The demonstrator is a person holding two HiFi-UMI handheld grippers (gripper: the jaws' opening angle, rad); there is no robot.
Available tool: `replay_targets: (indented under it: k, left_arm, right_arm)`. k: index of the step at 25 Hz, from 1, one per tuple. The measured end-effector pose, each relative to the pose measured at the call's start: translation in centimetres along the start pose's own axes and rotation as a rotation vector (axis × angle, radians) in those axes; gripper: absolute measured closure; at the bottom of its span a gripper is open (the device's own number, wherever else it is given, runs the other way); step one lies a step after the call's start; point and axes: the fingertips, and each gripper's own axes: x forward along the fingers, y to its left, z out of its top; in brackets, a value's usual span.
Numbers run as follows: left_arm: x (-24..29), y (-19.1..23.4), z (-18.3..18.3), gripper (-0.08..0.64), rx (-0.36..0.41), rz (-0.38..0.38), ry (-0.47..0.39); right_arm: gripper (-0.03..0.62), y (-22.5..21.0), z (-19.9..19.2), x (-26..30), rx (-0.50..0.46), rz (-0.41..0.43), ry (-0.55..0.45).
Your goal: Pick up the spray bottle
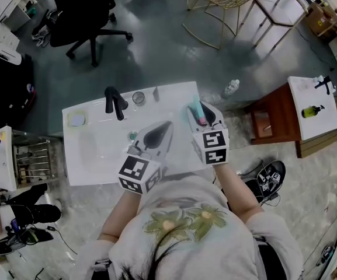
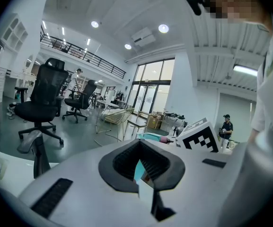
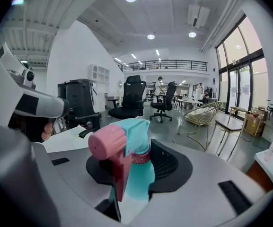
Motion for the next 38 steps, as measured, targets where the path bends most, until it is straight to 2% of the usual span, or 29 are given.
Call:
replay_targets:
  k: [20, 38]
  left_arm:
    - [-4.1, -3.8, -1.0, 0.552, -0.002, -0.005, -0.013]
    - [-6.1, -5.9, -1.9, 0.552, 0.005, -0.025, -0.014]
  right_arm:
    - [0.439, 3.4, 1.8, -7.3, -0.028, 0.03, -0.07]
    - [0.439, 4.6, 2.2, -10.8, -0.05, 0.015, -0.098]
